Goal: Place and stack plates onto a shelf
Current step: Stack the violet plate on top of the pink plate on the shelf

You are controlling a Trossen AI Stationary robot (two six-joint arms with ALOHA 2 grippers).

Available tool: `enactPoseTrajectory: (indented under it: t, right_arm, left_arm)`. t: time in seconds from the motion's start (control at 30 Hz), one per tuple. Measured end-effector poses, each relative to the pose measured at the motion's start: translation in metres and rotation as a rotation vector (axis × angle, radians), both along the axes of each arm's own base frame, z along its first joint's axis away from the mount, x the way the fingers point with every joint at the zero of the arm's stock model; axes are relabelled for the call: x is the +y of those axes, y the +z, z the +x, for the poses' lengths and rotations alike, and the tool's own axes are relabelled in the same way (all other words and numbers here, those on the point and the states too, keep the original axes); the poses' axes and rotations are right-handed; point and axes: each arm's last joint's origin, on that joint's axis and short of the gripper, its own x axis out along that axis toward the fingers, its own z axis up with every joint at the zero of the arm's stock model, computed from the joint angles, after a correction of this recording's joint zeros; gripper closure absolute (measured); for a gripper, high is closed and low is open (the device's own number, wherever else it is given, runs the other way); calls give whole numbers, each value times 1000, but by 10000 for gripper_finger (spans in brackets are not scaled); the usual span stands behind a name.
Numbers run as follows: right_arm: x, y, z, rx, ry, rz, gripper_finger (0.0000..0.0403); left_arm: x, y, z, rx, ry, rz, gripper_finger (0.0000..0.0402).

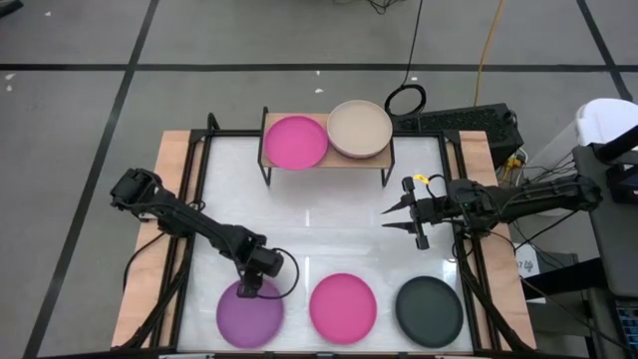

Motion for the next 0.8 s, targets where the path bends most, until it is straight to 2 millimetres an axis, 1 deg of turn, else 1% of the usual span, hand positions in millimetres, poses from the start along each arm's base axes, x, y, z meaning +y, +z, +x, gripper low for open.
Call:
enactPoseTrajectory:
  t: [0.07, 0.17, 0.23, 0.3, 0.47, 0.53, 0.67, 0.8]
  right_arm:
    - [0, 0, 0, 0, 0, 0, 277]
    - [0, 0, 0, 1, 0, 0, 277]
    - [0, 0, 0, 0, 0, 0, 277]
    - [0, 0, 0, 0, 0, 0, 277]
    - [0, 0, 0, 0, 0, 0, 277]
    - [0, 0, 0, 0, 0, 0, 277]
    - [0, 0, 0, 0, 0, -1, 277]
    - [0, 0, 0, -1, -1, -2, 277]
  left_arm:
    - [0, -5, 1, 24, 2, 1, 213]
    - [0, -7, 3, 21, 15, -2, 215]
    - [0, -8, 2, 31, 20, -5, 229]
    - [1, -7, 3, 31, 24, -21, 256]
    - [6, -7, 5, 41, 55, -32, 355]
    - [9, -5, 6, 46, 66, -62, 384]
    - [19, 6, 7, 13, 110, -79, 390]
    - [38, 28, 6, -97, 176, -36, 390]
